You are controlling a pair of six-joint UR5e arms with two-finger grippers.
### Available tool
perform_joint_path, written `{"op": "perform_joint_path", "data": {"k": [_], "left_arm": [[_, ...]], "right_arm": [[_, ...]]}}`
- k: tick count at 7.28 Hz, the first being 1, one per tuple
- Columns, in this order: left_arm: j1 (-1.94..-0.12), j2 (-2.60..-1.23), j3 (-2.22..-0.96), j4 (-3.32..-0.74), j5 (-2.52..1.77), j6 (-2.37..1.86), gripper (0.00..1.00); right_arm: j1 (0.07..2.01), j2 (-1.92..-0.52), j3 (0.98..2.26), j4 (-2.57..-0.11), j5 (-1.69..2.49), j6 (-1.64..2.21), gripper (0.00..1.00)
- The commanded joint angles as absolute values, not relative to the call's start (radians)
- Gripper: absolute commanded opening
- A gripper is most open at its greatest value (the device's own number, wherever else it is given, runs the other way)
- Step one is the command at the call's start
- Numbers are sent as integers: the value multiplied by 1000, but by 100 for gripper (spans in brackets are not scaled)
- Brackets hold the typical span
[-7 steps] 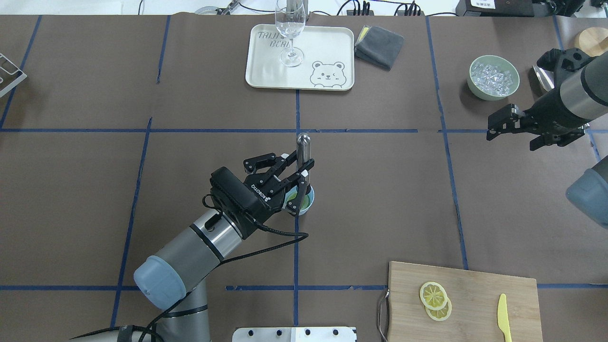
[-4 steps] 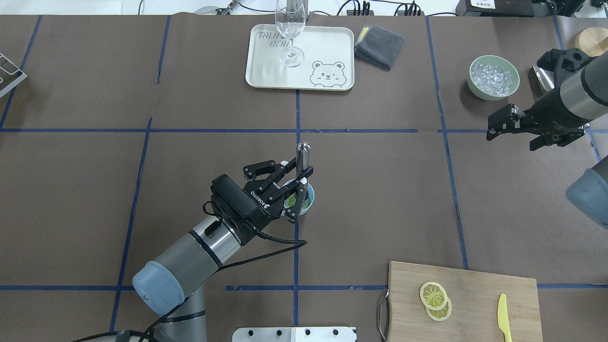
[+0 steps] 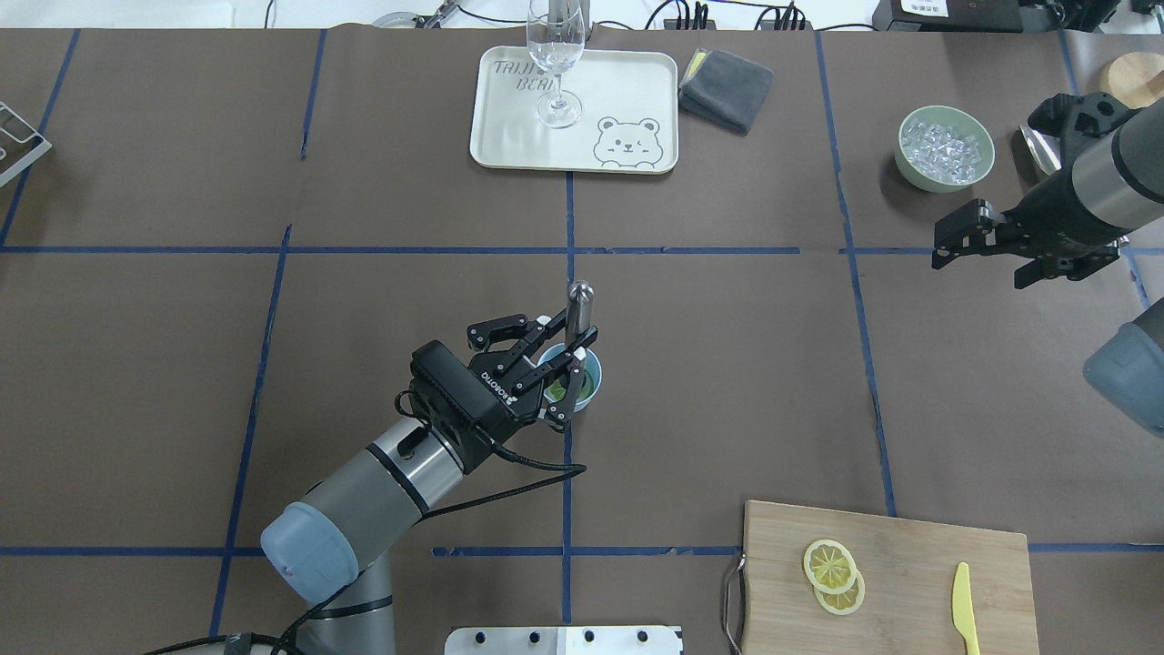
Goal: Squeeze lemon into cup
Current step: 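Press the muddler down into the cup with the left gripper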
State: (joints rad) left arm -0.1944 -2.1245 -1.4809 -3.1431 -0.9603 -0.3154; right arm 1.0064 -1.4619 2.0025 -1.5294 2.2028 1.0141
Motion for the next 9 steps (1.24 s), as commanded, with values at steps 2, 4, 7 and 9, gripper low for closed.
{"op": "perform_joint_path", "data": {"k": [2, 4, 7, 9], "left_arm": [[-189, -2128, -1444, -3145, -962, -316, 0], [-187, -2128, -1430, -3145, -962, -316, 0], [-183, -2129, -1420, -3145, -963, -316, 0], [-179, -2129, -1416, -3145, -963, -316, 0]], "right_arm": [[1006, -1462, 1999, -1529, 2203, 1014, 100], [1005, -1462, 1997, -1529, 2203, 1014, 100], [1005, -1460, 1994, -1529, 2203, 1014, 100], [1005, -1460, 1993, -1529, 2203, 1014, 100]]}}
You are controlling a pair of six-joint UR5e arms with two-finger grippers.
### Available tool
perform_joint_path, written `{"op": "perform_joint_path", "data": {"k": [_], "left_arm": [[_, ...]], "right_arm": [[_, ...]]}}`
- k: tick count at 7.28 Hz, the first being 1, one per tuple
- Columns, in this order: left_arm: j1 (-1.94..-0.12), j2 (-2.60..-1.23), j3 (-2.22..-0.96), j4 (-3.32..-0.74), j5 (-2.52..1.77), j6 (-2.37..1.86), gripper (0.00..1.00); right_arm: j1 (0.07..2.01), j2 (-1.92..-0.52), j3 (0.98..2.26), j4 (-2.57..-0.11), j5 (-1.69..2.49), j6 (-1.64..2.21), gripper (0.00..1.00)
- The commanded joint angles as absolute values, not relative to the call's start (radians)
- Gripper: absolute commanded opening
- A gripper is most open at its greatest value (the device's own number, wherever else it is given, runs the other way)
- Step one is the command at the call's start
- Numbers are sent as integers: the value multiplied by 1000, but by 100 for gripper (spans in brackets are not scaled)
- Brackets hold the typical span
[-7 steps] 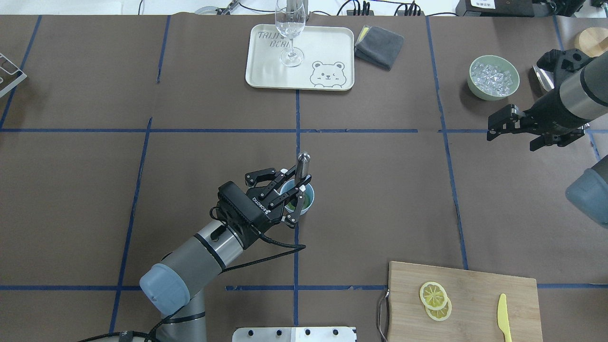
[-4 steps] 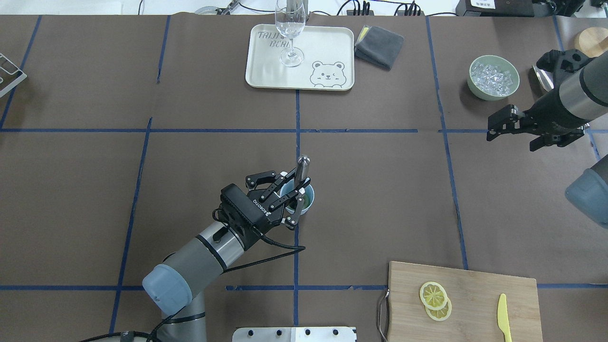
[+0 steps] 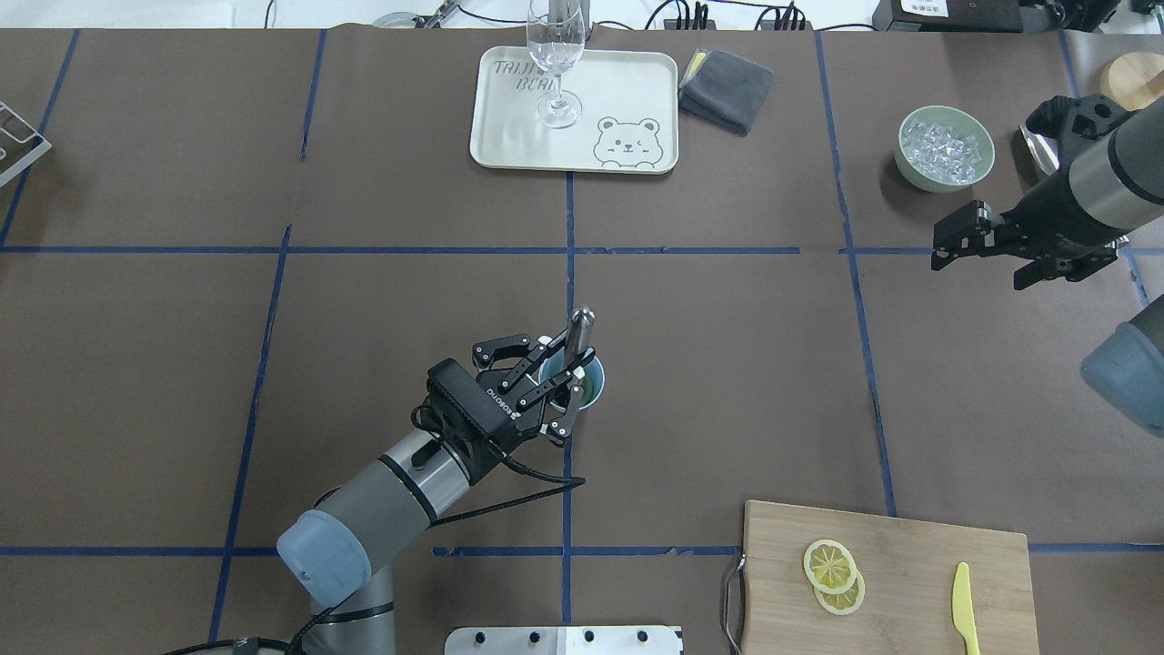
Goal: Squeeze lemon into cup
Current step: 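Press the muddler down into the cup with the left gripper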
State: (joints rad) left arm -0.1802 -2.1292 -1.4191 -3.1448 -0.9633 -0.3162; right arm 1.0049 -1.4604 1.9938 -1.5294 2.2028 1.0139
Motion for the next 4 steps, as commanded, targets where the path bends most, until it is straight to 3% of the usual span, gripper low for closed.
{"op": "perform_joint_path", "data": {"k": [1, 4], "left_arm": [[-178, -2131, -1422, -3145, -963, -316, 0], [-184, -2134, -1501, -3143, -965, -258, 0]], "right_arm": [[1005, -1460, 1993, -1529, 2203, 1014, 100], [1005, -1457, 1990, -1529, 2203, 1012, 100]]}}
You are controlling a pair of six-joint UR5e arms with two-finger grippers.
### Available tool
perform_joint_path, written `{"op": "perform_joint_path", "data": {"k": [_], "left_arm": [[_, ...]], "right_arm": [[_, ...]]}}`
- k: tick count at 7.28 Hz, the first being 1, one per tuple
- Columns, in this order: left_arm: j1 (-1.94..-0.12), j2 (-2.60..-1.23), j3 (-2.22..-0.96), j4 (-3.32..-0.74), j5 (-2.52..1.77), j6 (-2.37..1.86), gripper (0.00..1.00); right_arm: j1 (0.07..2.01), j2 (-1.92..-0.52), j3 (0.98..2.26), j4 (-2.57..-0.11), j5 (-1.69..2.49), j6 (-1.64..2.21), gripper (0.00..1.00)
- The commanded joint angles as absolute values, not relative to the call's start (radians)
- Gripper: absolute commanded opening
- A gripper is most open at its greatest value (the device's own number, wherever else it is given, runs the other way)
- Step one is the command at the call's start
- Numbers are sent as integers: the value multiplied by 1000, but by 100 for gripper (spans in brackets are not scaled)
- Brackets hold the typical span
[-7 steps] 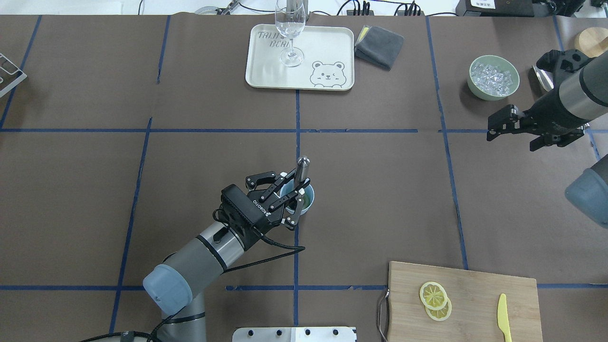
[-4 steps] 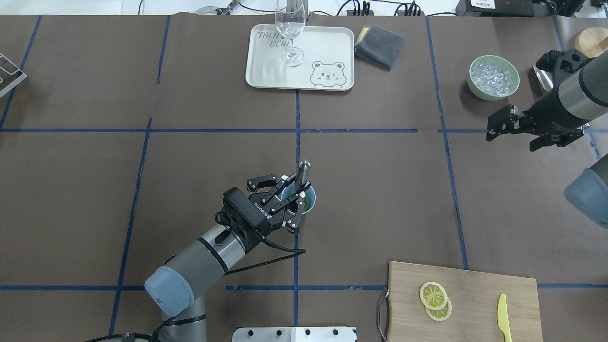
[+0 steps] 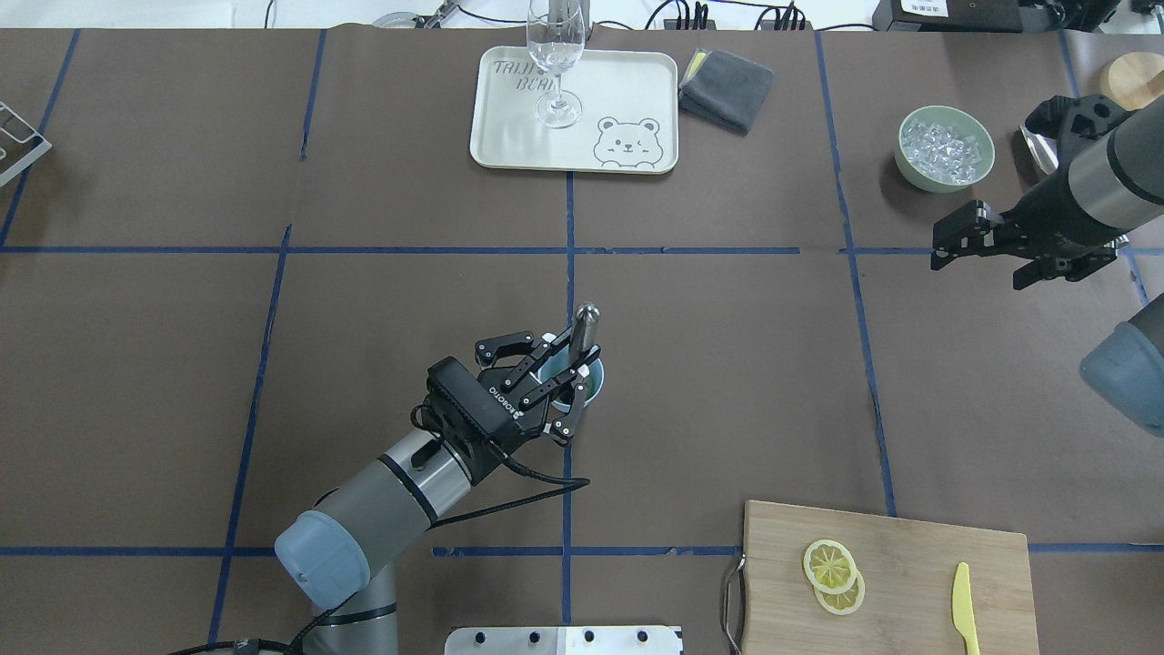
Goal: Squeeze lemon into cup
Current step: 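Lift the muddler out of the cup with the left gripper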
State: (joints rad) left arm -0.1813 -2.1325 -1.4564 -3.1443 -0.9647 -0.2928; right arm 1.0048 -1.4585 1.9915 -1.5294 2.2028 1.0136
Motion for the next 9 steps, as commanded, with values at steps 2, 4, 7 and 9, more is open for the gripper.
{"op": "perform_joint_path", "data": {"k": [2, 4, 7, 9], "left_arm": [[-219, -2150, -1561, -3131, -965, -239, 0], [-267, -2155, -1601, -3111, -971, -248, 0], [-383, -2125, -1632, -2911, -973, -367, 0], [-438, -2065, -1643, -2730, -974, -379, 0]], "right_arm": [[1005, -1454, 1986, -1529, 2203, 1014, 100], [1009, -1454, 1985, -1529, 2203, 1012, 100], [1008, -1453, 1985, -1529, 2204, 1020, 100], [1008, -1453, 1980, -1529, 2204, 1022, 100]]}}
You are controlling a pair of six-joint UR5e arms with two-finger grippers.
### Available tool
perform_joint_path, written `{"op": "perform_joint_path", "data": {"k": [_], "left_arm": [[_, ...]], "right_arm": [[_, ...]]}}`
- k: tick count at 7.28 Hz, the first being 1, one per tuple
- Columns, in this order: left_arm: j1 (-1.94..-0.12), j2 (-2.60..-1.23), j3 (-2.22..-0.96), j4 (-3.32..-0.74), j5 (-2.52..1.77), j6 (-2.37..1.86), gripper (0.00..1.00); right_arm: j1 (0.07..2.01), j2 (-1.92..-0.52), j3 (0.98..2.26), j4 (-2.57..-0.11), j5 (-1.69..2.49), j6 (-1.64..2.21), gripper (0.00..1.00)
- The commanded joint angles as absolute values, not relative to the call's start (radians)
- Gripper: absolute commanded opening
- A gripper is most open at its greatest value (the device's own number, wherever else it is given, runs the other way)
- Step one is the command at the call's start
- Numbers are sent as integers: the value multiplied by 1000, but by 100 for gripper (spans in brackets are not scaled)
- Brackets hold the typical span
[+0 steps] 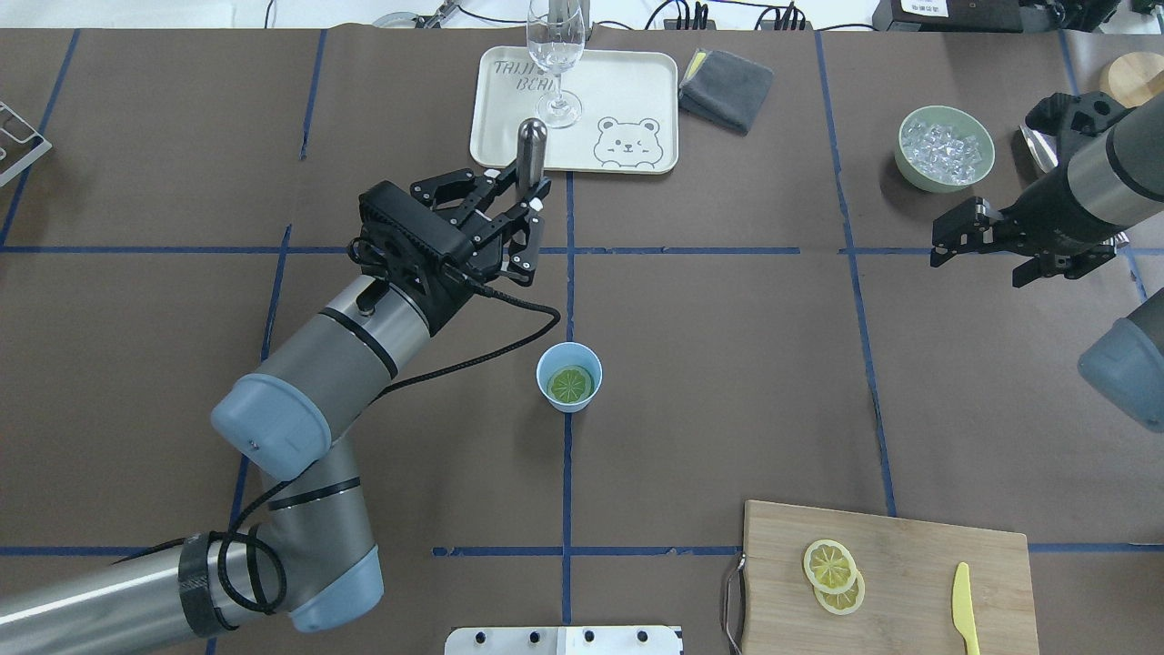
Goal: Squeeze lemon into cup
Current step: 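Lift the muddler out of the cup with the left gripper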
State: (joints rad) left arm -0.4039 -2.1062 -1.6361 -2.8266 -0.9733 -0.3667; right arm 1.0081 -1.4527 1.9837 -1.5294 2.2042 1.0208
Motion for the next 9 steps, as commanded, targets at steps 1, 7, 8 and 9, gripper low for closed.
{"op": "perform_joint_path", "data": {"k": [1, 7, 8, 9], "left_arm": [[-487, -2019, -1655, -2718, -1000, -377, 0], [-865, -1685, -1683, -2407, -1866, -745, 0], [-943, -1659, -1683, -2305, -2004, -803, 0], [-1016, -1670, -1719, -2129, -2149, -795, 0]], "right_arm": [[1008, -1451, 1979, -1529, 2204, 1022, 100], [1006, -1447, 1982, -1529, 2204, 1023, 100], [1006, -1448, 1986, -1528, 2204, 1023, 100], [1006, -1448, 1991, -1528, 2204, 1025, 100]]}}
